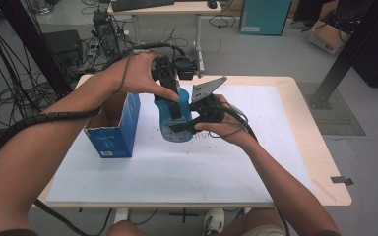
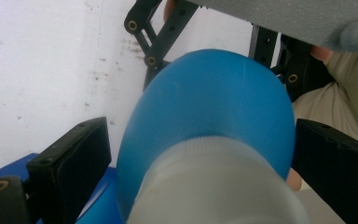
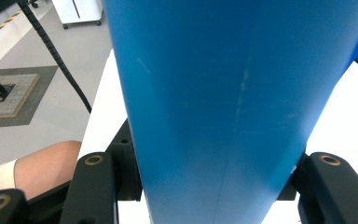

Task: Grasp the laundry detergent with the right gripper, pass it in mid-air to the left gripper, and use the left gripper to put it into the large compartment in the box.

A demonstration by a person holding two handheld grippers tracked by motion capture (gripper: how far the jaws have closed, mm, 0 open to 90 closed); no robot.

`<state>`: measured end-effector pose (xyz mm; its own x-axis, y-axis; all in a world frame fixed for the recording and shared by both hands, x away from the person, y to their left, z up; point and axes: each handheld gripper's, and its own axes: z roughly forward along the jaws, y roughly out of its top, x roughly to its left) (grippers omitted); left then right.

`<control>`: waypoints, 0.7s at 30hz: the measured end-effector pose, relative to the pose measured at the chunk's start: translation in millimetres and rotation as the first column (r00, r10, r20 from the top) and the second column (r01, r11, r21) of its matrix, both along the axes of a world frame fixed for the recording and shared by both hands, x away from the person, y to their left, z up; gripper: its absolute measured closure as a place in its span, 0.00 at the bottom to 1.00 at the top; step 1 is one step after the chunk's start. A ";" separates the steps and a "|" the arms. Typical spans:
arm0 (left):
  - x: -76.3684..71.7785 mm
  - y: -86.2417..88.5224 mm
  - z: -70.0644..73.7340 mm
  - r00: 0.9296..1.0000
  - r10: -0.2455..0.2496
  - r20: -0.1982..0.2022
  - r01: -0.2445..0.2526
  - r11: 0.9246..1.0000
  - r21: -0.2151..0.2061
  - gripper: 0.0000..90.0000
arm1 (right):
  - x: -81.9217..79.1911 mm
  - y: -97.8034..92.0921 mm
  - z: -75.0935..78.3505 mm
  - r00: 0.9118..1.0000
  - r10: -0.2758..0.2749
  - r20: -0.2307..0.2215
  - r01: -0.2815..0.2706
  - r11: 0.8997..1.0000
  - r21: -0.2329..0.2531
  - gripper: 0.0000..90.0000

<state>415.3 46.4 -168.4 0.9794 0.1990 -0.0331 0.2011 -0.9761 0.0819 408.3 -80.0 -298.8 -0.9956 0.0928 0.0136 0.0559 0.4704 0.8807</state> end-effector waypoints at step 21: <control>-0.9 -1.1 1.1 1.000 -0.002 -0.009 0.002 1.000 0.008 0.07 | -1.6 -0.9 1.3 1.000 0.002 0.000 -0.002 1.000 0.002 0.48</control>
<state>414.3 45.3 -167.3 0.9794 0.1977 -0.0408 0.2002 -0.9771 0.0727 406.7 -80.9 -297.6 -0.9958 0.0907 0.0133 0.0545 0.4691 0.8815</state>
